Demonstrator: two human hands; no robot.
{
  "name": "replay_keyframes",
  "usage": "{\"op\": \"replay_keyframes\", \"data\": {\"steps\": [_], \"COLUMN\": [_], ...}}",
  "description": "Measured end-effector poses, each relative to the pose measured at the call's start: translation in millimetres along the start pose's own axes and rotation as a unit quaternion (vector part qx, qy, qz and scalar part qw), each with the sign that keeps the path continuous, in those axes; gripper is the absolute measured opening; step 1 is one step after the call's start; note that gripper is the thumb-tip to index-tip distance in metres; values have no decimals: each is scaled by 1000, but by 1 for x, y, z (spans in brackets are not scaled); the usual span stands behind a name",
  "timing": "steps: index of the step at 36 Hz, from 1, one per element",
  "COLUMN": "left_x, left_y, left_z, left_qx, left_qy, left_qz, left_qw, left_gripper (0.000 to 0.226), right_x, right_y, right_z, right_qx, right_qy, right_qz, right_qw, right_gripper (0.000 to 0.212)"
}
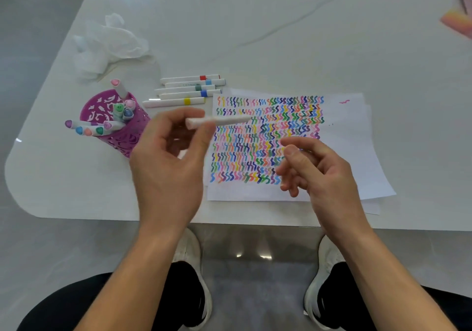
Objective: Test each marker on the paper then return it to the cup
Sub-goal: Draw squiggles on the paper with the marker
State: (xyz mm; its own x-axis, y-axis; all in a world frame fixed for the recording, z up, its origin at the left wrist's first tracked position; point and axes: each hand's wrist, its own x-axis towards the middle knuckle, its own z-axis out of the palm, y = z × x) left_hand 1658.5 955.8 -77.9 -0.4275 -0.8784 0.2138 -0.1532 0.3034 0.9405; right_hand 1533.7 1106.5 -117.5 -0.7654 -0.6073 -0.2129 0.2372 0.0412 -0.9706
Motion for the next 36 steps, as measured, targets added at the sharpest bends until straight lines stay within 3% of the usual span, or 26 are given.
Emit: {"op": "replay_keyframes", "data": {"steps": [7,15,21,28,36], "left_x": [14,31,34,35,40], "left_y": [1,-10,-14,-18,-24], "left_z": [-23,-50,-56,-55,-55], "left_qx": [131,172,218,280,312], "left_qy": [91,169,159,126,100], "left_qz": [150,239,227,120,65], "left_qw": [976,941,936,944,943], "left_gripper": [16,32,37,37,29], "right_x": [1,2,2,2,3], "right_y": [4,9,10,9,10], "right_z": [-2,2,5,7,8], "right_qx": [-37,-46,-60,-61,-62], "right_qy": [36,33,42,45,47], "right_qz": [-20,-25,-32,-34,-39], "right_qw": [998,998,997,997,996], "right_gripper": [11,10,11,11,14]}}
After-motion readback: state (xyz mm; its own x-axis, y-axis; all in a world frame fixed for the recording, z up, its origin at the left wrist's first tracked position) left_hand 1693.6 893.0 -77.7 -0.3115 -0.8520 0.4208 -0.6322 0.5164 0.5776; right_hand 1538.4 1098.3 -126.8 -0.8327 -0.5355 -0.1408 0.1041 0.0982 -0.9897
